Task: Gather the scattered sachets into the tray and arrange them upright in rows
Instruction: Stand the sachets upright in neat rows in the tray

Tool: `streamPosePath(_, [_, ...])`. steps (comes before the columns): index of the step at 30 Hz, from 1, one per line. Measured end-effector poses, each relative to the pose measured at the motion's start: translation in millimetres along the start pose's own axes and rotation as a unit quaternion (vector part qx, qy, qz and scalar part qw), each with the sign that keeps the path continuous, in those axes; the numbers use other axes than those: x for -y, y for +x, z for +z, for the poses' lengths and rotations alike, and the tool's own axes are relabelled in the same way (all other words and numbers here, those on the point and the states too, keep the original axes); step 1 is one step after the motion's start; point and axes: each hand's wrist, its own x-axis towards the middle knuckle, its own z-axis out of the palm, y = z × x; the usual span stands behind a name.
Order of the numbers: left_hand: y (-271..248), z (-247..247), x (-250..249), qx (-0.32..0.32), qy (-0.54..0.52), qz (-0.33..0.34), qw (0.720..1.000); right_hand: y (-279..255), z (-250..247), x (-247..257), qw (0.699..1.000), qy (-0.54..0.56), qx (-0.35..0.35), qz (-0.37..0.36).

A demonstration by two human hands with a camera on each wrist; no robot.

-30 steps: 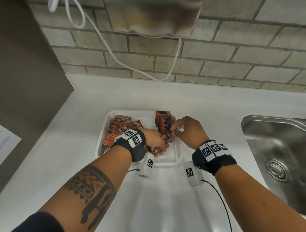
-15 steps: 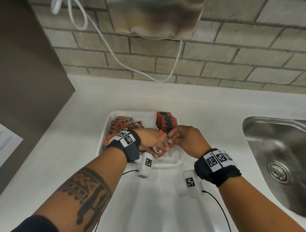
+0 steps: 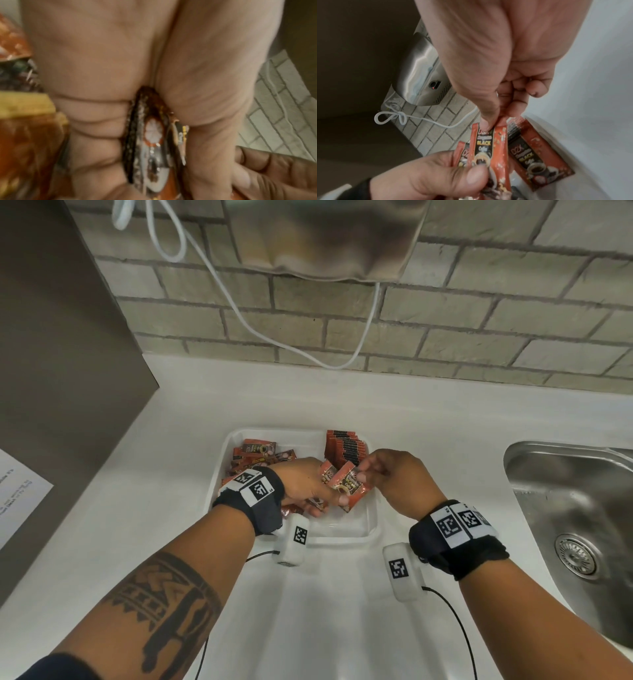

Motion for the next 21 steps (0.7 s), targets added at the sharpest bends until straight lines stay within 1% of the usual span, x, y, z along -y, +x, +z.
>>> streamPosePath(2, [-5.6, -8.9, -4.5, -0.049, 0.087, -0.042, 0.994, -0.6, -3.7, -0.2, 0.999, -0.043, -0.006, -0.011])
streamPosePath(4, [-11.0, -15.6, -10.7, -0.103, 0.171, -0.070, 0.977, -2.0, -4.0, -1.5, 0.997, -0.078, 0.003, -0.015])
streamPosePath(6, [-15.7, -16.8, -18.1, -0.137, 0.243, -0.068, 0.958, -3.0, -0.9, -3.6, 0.995, -0.101, 0.010, -0.014])
streamPosePath(7, [-16.2, -15.2, -21.1, -0.139, 0.272, -0.061, 0.950, -3.0, 1.3, -4.5, 0.994, -0.112, 0.009, -0.016])
streamPosePath(9, [-16.1, -6.8, -26.8, -0.101, 0.311, -0.051, 0.944, -2.5, 4.5, -3.9, 0.991, -0.133, 0.005, -0.021])
streamPosePath(12, [-4.9, 10.7, -25.2, -0.016, 0.305, -0.068, 0.950, 0.0, 6.0, 3.9, 0.988, -0.155, 0.016, -0.022])
streamPosePath(14, [6.4, 20.9, -22.2, 0.018, 0.302, -0.081, 0.950, 5.0, 7.7, 6.3, 0.987, -0.161, 0.018, -0.018])
streamPosePath(17, [17.1, 27.3, -22.5, 0.020, 0.309, -0.090, 0.947, 13.7, 11.9, 5.0, 0.986, -0.166, 0.024, -0.016])
streamPosePath(21, [22.5, 25.1, -25.2, 0.028, 0.332, -0.095, 0.938, 21.3, 13.5, 3.9, 0.979, -0.200, 0.025, -0.011])
